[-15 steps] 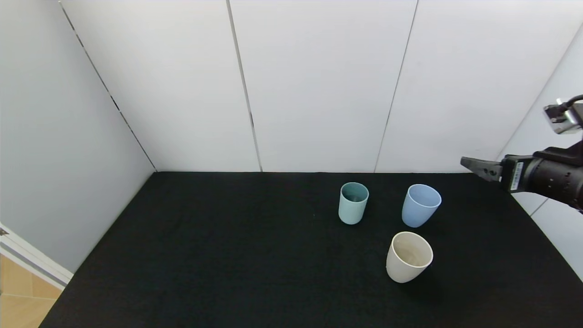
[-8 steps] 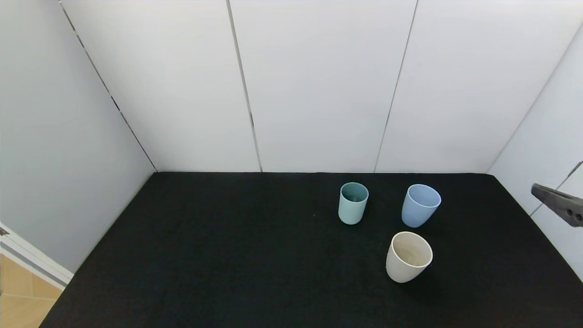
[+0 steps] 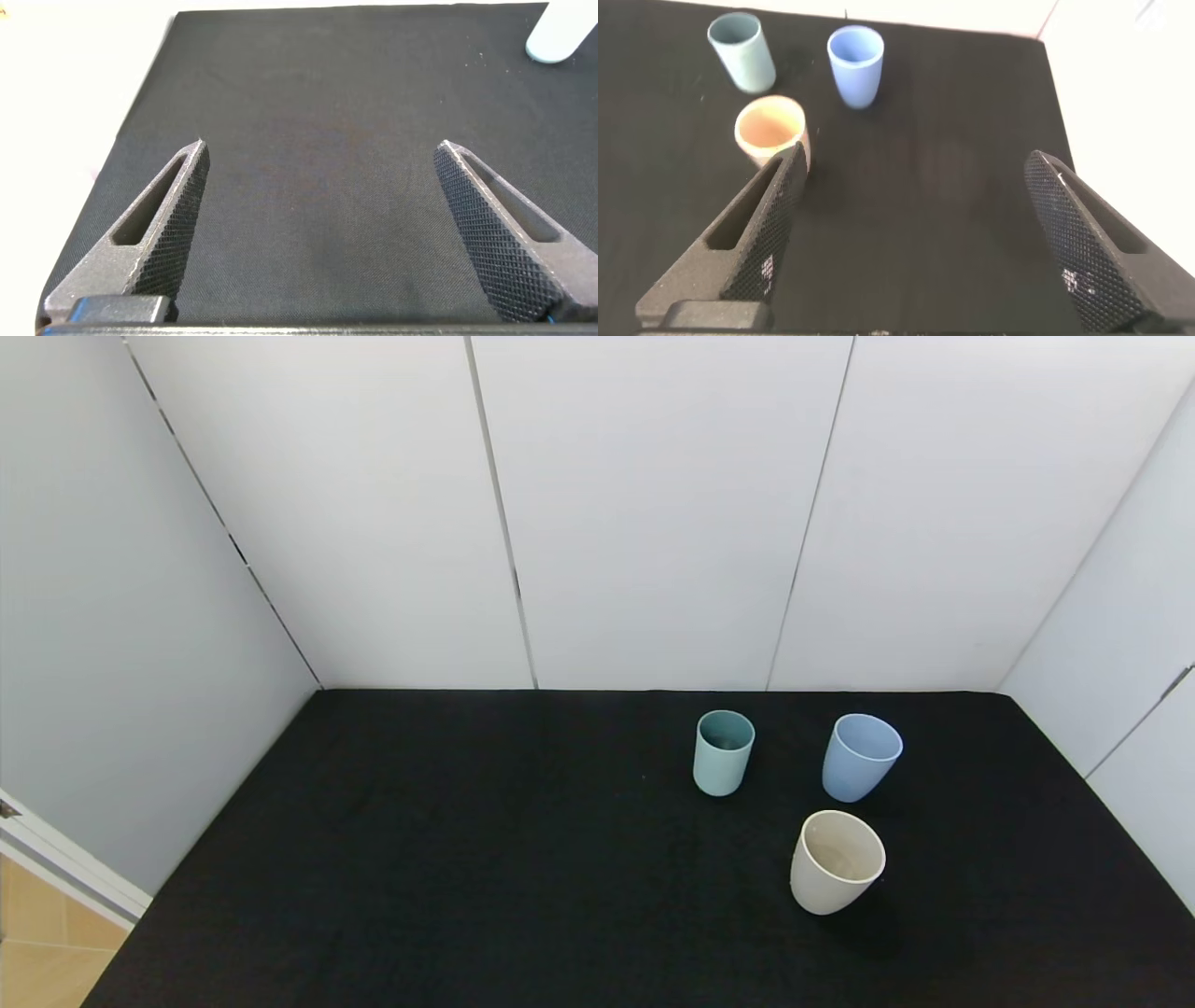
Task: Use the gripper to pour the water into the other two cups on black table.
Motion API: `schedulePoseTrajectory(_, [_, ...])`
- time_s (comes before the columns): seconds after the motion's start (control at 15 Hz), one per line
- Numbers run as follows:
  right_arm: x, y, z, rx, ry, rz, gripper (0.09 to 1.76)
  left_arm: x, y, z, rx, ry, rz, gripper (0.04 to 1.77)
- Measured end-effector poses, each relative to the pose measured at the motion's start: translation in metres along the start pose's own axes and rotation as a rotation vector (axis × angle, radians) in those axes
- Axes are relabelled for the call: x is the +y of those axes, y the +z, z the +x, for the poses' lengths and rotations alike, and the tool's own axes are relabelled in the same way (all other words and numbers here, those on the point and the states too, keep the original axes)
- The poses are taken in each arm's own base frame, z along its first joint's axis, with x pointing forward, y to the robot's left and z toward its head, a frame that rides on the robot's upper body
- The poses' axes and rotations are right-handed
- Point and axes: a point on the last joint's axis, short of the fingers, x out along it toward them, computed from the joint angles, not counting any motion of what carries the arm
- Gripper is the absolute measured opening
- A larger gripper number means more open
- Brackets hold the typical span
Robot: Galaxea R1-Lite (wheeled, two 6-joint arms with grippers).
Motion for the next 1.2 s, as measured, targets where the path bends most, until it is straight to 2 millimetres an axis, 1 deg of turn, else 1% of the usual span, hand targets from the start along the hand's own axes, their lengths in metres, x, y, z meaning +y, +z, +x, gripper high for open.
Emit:
schedulePoseTrajectory(0.4, [0.002, -0.046, -0.03, -0.081, 0.015, 0.0, 1.7, 0.0, 0.0, 0.0, 0.0, 0.0, -0.001, 1.72])
schedulePoseTrajectory(0.53, [0.002, -0.063, -0.043, -0.124, 0.016, -0.005, 1.7, 0.0, 0.0, 0.0, 0.0, 0.0, -0.001, 1.72])
schedulePoseTrajectory(0.67, [0.003, -0.084, -0.054, -0.116, 0.006, -0.001, 1.7, 0.0, 0.0, 0.0, 0.0, 0.0, 0.0, 1.72])
schedulePoseTrajectory(0.73, [0.003, -0.088, -0.057, -0.147, 0.002, 0.021, 1.7, 0.0, 0.0, 0.0, 0.0, 0.0, 0.0, 1.72])
schedulePoseTrajectory(0.87, [0.004, -0.096, -0.057, -0.19, 0.007, -0.006, 1.7, 0.0, 0.0, 0.0, 0.0, 0.0, -0.001, 1.72])
schedulePoseTrajectory(1.07, [0.005, -0.115, -0.044, -0.225, 0.015, -0.078, 1.7, 0.0, 0.0, 0.0, 0.0, 0.0, -0.001, 1.72])
schedulePoseTrajectory(1.2, [0.005, -0.124, -0.039, -0.198, 0.022, -0.044, 1.7, 0.0, 0.0, 0.0, 0.0, 0.0, -0.001, 1.72])
